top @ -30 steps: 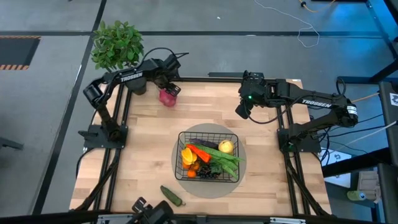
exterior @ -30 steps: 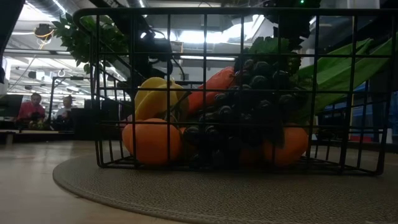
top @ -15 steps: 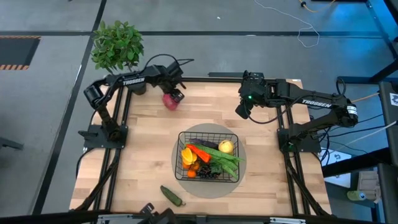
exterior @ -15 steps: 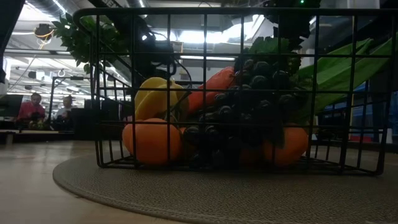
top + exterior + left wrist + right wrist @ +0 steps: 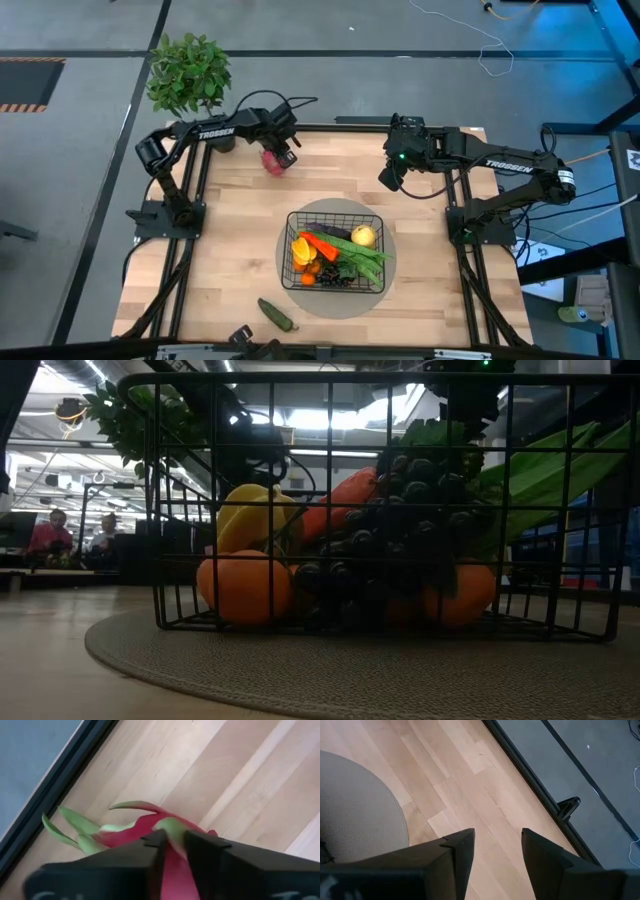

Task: Build produce basket
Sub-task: Put the dragonfruit into the black basket

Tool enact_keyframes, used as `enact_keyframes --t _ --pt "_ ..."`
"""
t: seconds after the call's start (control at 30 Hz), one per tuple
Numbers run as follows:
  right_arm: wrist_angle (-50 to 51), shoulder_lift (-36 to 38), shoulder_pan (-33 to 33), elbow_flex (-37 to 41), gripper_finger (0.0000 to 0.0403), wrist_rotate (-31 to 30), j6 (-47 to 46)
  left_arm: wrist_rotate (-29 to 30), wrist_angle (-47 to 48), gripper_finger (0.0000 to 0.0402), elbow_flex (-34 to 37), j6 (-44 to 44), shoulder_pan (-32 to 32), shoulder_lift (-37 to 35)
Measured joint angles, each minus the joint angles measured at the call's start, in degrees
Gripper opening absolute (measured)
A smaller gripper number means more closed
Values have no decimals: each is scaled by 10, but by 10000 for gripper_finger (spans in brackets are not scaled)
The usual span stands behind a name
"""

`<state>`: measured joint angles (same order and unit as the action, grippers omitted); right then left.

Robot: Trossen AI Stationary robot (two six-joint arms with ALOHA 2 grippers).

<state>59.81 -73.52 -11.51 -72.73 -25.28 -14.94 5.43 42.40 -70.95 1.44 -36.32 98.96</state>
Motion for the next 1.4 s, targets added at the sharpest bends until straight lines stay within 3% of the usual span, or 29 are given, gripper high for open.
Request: enact_keyframes --t 0.13,0.53,1.07,1.4 --pt "0 0 0 0 155 0 0 0 -9 9 0 -6 1 0" --pt "0 0 0 0 155 0 1 17 -2 0 -24 -6 24 0" --pt "0 0 0 0 155 0 2 103 129 0 -164 -26 99 0" --pt "0 0 0 0 155 -1 1 103 248 0 -311 1 192 0"
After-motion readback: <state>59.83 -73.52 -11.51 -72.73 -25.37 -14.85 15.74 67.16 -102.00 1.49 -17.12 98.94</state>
